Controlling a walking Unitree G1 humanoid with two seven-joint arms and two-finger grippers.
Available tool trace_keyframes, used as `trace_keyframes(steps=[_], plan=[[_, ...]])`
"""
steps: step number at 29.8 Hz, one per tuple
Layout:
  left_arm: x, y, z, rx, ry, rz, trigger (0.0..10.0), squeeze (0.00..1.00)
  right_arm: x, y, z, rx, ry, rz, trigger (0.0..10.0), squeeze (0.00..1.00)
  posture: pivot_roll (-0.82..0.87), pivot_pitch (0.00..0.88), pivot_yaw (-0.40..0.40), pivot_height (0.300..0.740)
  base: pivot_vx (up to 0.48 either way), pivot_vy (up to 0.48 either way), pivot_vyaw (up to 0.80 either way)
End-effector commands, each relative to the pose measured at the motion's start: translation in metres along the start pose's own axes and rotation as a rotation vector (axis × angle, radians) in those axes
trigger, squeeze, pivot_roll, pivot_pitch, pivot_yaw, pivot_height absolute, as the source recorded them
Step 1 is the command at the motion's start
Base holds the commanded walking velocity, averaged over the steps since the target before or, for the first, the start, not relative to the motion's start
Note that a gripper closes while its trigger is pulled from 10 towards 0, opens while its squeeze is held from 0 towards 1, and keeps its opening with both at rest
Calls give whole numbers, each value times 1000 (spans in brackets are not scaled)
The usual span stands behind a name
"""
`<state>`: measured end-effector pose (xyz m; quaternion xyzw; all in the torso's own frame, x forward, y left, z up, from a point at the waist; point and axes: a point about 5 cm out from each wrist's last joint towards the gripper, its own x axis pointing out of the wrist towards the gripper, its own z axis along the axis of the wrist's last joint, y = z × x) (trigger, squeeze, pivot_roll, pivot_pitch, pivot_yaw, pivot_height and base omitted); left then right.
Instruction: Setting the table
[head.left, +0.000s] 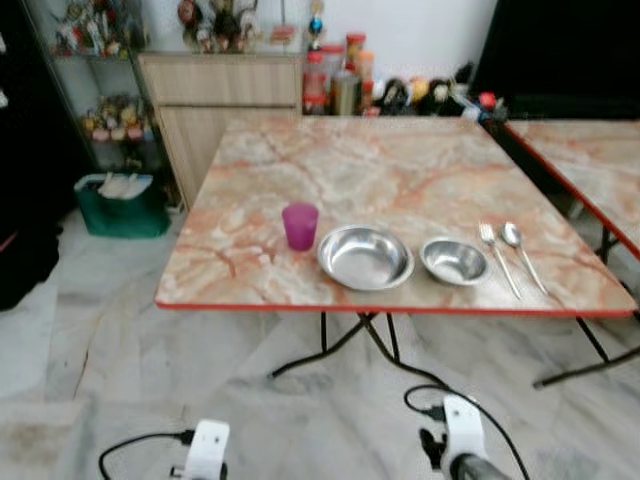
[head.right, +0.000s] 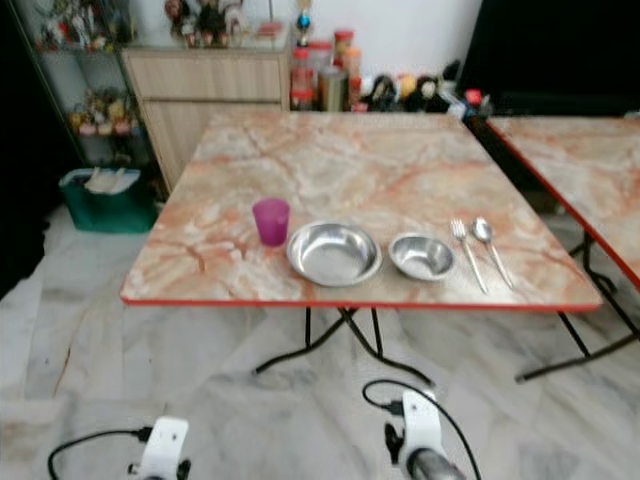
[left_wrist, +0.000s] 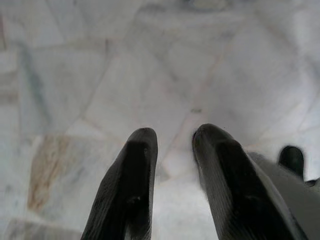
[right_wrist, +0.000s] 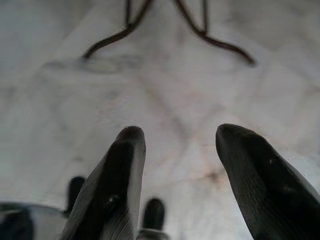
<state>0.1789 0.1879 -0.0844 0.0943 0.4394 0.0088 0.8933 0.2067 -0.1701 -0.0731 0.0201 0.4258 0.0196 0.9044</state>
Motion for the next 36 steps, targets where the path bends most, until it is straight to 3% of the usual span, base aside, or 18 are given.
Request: trace_keyframes(steps=[1, 9, 12, 16, 18, 20, 22, 25, 27, 30, 31, 32, 34, 35, 36], plan=[[0, -4, 1, -13, 7, -5, 10000, 0, -2, -11, -4, 1, 11, -27, 10000, 0, 26, 0, -46, 740, 0, 0, 0], [0, 1, 0, -51, 1, 30, 10000, 0, -2, -11, -3, 0, 13, -27, 10000, 0, 27, 0, -48, 740, 0, 0, 0], [0, 12, 2, -107, -32, 93, 10000, 0, -2, -10, -4, -1, 15, -27, 10000, 0, 26, 0, -45, 740, 0, 0, 0], [-3, 42, 16, -226, -144, 267, 10000, 0, -3, -11, -6, -1, 20, -29, 10000, 0, 32, 0, -48, 740, 0, 0, 0], [-6, 61, 29, -274, -236, 376, 10000, 0, -3, -12, -6, -2, 21, -30, 10000, 0, 41, 0, -53, 740, 0, 0, 0], [-13, 88, 54, -361, -393, 503, 10000, 0, -3, -12, -6, -8, 26, -31, 10000, 0, 53, 0, -61, 740, 0, 0, 0], [-17, 102, 76, -395, -499, 537, 10000, 0, -3, -12, -6, -11, 26, -29, 10000, 0, 60, 0, -68, 740, 0, 0, 0], [-27, 118, 114, -373, -661, 560, 10000, 0, -2, -11, -4, -19, 21, -20, 10000, 0, 62, 0, -70, 740, 0, 0, 0], [-37, 125, 151, -361, -807, 551, 10000, 0, -1, -9, -1, -16, 10, -16, 10000, 0, 66, 0, -70, 740, 0, 0, 0], [-50, 121, 195, -353, -971, 489, 10000, 0, -1, -8, 2, -15, -1, -14, 10000, 0, 65, 0, -68, 740, 0, 0, 0], [-50, 121, 195, -353, -971, 489, 10000, 0, -1, -8, 2, -15, -1, -14, 10000, 0, 65, 0, -68, 740, 0, 0, 0], [-55, 111, 215, -326, -1038, 422, 10000, 0, 0, -8, 3, -12, -3, -14, 10000, 0, 57, 0, -60, 740, 0, 0, 0], [-56, 98, 227, -306, -1072, 346, 10000, 0, 0, -7, 3, -8, -4, -16, 10000, 0, 53, 0, -55, 740, 0, 0, 0], [-57, 78, 239, -295, -1106, 254, 10000, 0, -1, -8, 1, -3, -1, -19, 10000, 0, 53, 0, -55, 740, 0, 0, 0], [-58, 72, 242, -302, -1115, 221, 10000, 0, -1, -8, 0, 0, 1, -21, 10000, 0, 53, 0, -55, 740, 0, 0, 0]])
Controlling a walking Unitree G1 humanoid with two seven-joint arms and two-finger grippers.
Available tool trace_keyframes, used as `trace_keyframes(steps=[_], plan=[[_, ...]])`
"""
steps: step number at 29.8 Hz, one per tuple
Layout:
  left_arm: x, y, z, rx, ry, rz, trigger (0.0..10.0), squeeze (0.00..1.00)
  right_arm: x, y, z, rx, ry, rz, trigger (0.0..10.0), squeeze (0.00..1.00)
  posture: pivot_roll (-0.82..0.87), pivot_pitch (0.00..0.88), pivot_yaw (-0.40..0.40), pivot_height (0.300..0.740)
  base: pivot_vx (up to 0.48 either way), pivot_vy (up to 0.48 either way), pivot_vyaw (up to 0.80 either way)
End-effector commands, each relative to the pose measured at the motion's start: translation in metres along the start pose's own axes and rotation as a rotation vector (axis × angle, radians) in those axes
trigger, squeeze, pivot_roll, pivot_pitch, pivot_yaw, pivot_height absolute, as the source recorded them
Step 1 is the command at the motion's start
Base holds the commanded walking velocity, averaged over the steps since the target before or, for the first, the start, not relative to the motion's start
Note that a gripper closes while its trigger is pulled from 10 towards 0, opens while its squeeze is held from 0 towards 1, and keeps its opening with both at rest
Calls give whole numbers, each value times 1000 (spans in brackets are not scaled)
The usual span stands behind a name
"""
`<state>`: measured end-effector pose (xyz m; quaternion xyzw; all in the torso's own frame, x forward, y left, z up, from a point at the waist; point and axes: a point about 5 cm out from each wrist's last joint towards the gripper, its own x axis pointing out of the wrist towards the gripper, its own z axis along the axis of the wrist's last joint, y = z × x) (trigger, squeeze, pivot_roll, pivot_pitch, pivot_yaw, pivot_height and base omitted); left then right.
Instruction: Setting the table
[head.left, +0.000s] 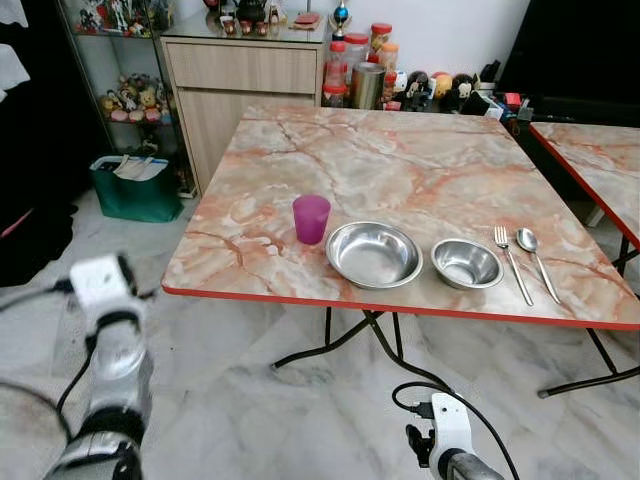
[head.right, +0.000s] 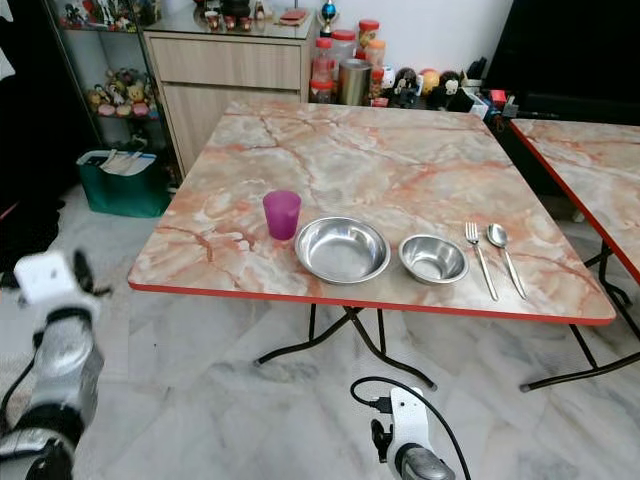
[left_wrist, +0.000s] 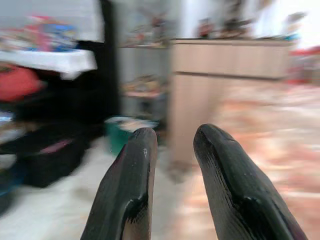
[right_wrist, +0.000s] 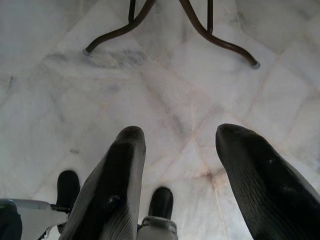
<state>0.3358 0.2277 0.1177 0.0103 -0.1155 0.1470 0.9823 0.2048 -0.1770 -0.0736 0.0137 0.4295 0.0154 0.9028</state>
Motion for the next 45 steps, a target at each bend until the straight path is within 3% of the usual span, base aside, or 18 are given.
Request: trace_keyframes(steps=[1, 4, 5, 7, 9, 13, 17, 25, 38, 41, 45], plan=[[-2, -24, 1, -34, 2, -94, 10000, 0, 0, -2, 1, 10, -6, -10, 10000, 0, 46, 0, -50, 740, 0, 0, 0], [-4, -44, -1, -62, 21, -149, 10000, 0, -1, -3, -2, 13, 0, -14, 10000, 0, 45, 0, -50, 740, 0, 0, 0], [-8, -60, -3, -72, 41, -210, 10000, 0, -1, -4, -4, 14, 4, -17, 10000, 0, 45, 0, -50, 740, 0, 0, 0], [-10, -64, -4, -73, 47, -226, 10000, 0, -1, -4, -4, 14, 5, -17, 10000, 0, 45, 0, -50, 740, 0, 0, 0], [-17, -88, -5, -103, 69, -304, 10000, 0, -2, -5, -5, 15, 8, -21, 10000, 0, 41, 0, -48, 740, 0, 0, 0], [-19, -99, -4, -114, 73, -325, 10000, 0, -1, -5, -3, 20, 3, -24, 10000, 0, 24, 0, -41, 740, 0, 0, 0], [-18, -101, -3, -108, 72, -342, 10000, 0, -1, -5, -2, 21, -1, -25, 10000, 0, 24, 0, -41, 740, 0, 0, 0], [-10, -81, -3, -77, 71, -302, 10000, 0, -1, -5, -2, 13, -3, -25, 10000, 0, 30, 0, -42, 740, 0, -459, 0], [-9, -81, -3, -95, 86, -279, 10000, 0, -1, -4, -3, 5, 3, -20, 10000, 0, 30, 0, -45, 740, 0, -351, 0], [-8, -80, -5, -136, 110, -266, 10000, 0, -1, -4, -3, 2, 5, -20, 10000, 0, 28, 0, -42, 740, 0, 0, 0], [-6, -75, -8, -260, 153, -240, 10000, 0, -1, -4, -4, 1, 5, -19, 10000, 0, 24, 0, -40, 740, 0, 0, 0]])
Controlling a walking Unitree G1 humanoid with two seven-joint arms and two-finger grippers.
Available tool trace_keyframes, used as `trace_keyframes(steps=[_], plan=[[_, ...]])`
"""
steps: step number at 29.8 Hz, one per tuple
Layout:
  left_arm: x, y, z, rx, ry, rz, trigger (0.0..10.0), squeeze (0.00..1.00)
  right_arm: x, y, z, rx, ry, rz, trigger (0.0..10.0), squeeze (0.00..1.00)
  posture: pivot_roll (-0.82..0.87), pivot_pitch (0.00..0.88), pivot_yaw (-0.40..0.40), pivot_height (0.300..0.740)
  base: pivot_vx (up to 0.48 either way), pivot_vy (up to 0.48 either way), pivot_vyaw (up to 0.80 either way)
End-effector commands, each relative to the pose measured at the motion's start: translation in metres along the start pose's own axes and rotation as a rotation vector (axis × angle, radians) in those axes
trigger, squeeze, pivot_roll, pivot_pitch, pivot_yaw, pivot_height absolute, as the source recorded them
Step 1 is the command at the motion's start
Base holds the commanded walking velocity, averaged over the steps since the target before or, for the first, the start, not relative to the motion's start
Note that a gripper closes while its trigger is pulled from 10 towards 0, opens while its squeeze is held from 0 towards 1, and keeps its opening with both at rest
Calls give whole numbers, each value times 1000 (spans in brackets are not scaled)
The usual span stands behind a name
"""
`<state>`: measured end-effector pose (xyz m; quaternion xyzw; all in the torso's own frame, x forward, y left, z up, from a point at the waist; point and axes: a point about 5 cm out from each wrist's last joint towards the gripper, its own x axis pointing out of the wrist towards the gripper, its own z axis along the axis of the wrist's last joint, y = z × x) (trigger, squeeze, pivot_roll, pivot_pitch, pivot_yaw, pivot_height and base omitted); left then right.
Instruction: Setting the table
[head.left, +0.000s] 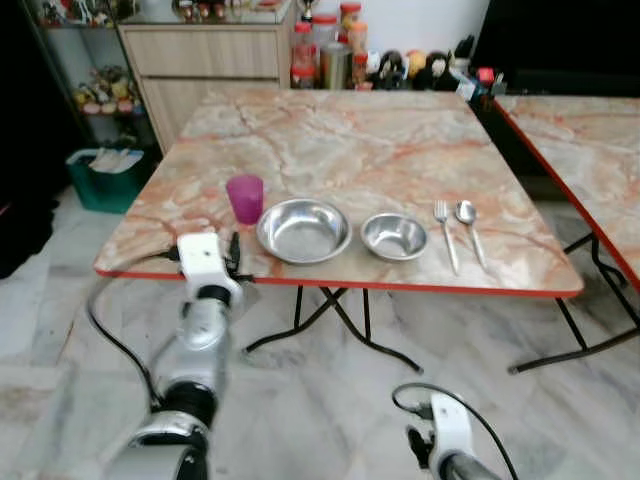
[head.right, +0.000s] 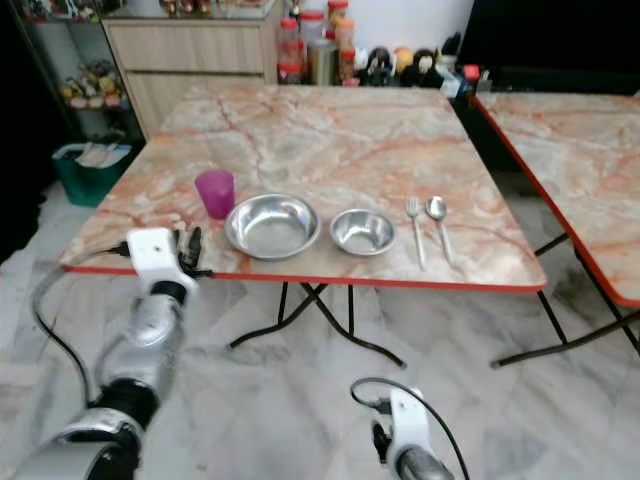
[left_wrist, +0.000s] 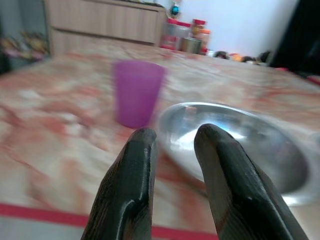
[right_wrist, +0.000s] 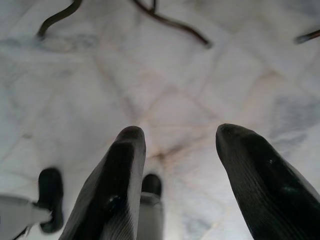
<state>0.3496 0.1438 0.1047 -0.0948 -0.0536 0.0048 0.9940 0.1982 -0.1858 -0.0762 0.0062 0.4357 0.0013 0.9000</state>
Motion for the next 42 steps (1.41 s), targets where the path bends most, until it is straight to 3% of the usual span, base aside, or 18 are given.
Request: trace_keyframes(steps=[1, 35, 40, 41, 42], plan=[[4, 10, 7, -41, -14, 11, 10000, 0, 1, 5, 3, 2, -8, 13, 10000, 0, 26, 0, -40, 740, 0, 0, 0], [8, 18, 16, -18, -35, 30, 10000, 0, 0, 5, -4, -6, 7, 21, 10000, 0, 32, 0, -46, 740, 346, 0, 0], [7, 24, 15, -15, -24, 67, 10000, 0, -1, 6, -6, 5, 13, 20, 10000, 0, 30, 0, -38, 740, 0, 0, 0], [7, 26, 16, -15, -22, 76, 10000, 384, -1, 7, -7, 8, 14, 20, 10000, 0, 30, 0, -38, 740, 0, 0, 0], [7, 27, 16, -15, -23, 80, 10000, 384, -1, 7, -7, 9, 14, 20, 10000, 0, 30, 0, -38, 740, 0, 0, 0]])
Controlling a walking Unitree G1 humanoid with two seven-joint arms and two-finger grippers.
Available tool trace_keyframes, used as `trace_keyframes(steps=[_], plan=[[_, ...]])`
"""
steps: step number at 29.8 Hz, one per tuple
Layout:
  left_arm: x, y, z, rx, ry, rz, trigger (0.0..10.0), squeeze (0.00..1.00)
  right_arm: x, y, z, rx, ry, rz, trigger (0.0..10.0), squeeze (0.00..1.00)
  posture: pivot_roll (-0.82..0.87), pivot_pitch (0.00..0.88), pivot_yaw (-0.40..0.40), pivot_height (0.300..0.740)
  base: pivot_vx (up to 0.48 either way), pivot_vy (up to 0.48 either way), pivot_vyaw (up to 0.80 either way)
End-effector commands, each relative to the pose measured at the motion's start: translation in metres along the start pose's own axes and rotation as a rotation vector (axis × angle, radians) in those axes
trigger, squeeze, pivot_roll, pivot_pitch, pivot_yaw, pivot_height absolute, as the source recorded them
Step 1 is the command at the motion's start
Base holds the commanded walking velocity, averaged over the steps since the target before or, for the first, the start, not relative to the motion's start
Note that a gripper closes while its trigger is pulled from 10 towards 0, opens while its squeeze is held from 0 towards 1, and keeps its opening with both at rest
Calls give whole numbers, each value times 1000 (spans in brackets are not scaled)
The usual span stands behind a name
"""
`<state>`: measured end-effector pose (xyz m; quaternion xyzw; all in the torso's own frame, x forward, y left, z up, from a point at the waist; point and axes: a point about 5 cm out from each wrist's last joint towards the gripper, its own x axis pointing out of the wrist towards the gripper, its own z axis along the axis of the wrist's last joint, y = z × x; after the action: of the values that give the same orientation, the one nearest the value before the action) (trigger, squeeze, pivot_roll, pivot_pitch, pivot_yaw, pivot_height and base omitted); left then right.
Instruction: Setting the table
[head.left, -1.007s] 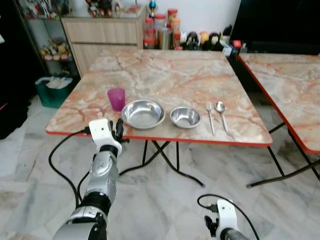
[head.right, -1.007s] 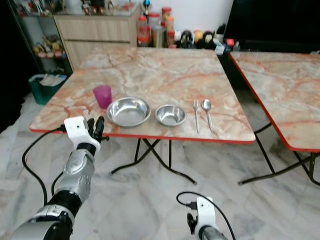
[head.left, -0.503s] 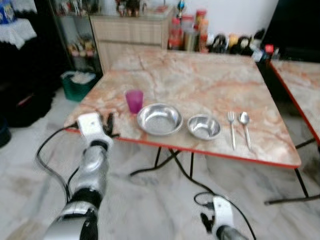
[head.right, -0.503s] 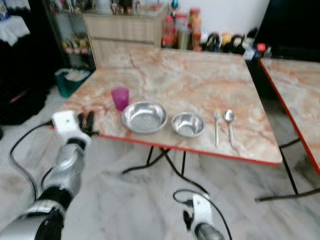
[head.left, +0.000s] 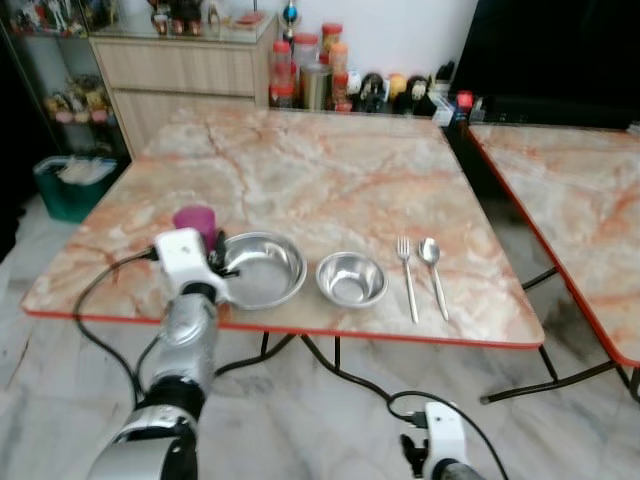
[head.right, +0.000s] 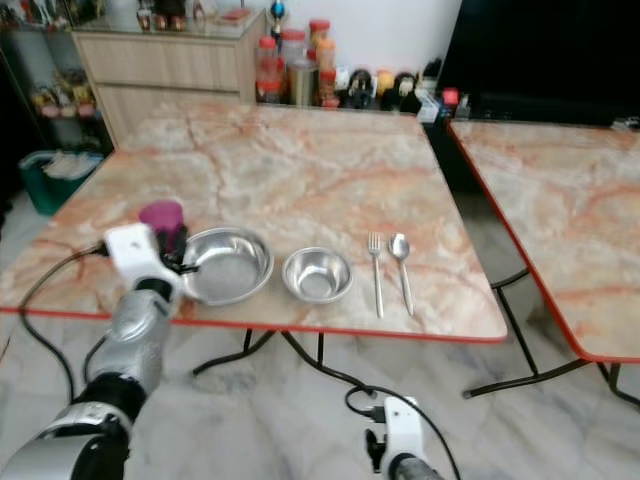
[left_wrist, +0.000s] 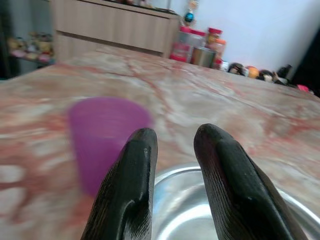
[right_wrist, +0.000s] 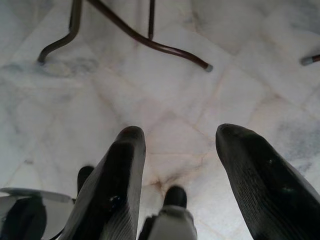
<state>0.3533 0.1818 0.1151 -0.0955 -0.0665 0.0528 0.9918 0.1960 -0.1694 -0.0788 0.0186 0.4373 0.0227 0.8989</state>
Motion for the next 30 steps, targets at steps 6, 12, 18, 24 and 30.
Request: trace_keyframes(steps=[6, 12, 18, 24, 30], plan=[[2, 3, -2, -12, 40, 33, 10000, 1000, -2, -9, -5, 12, 16, -28, 10000, 0, 28, 0, -33, 740, 0, 0, 0], [1, 8, -1, -11, 51, 63, 10000, 1000, -3, -9, -7, 14, 19, -30, 10000, 0, 27, 0, -30, 740, 0, 0, 0], [-1, 12, -6, 35, 91, 51, 10000, 1000, -2, -9, -6, 13, 16, -26, 10000, 0, 25, 0, -29, 740, 0, 0, 0], [-2, 14, -13, 19, 162, 71, 10000, 0, -2, -7, -6, 8, 22, -12, 10000, 0, 31, 0, -32, 740, 0, 0, 0], [1, 17, -11, -39, 174, 114, 10000, 0, -2, -7, -7, 4, 23, -8, 10000, 0, 30, 0, -34, 740, 0, 0, 0]])
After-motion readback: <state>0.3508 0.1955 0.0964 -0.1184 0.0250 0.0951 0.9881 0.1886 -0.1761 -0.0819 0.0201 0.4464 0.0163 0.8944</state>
